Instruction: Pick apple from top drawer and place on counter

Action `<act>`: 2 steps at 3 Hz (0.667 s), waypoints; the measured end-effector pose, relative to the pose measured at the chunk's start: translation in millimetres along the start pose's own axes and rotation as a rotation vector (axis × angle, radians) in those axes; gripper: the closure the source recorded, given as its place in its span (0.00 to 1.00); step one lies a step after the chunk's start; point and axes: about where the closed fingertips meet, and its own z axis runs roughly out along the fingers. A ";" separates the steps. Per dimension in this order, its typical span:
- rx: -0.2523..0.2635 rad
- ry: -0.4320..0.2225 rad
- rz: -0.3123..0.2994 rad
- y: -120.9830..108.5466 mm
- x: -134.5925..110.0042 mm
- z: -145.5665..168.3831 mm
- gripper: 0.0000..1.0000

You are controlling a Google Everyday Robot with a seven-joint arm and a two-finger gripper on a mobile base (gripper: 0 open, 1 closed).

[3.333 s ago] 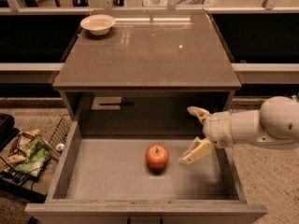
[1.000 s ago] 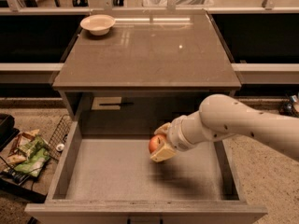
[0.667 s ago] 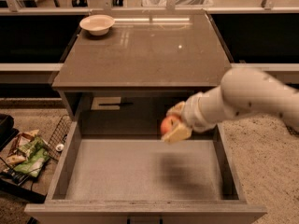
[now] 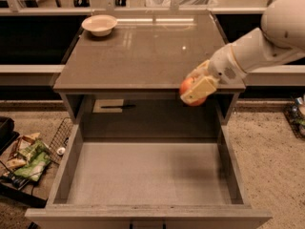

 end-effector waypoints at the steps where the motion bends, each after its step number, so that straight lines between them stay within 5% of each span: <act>1: -0.140 -0.086 0.034 -7.2 -51.8 1.0 1.00; 2: -0.177 -0.202 -0.009 -23.2 -125.9 -5.2 1.00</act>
Offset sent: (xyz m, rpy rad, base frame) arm 0.1138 0.1219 0.2210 0.3831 -0.1634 0.1625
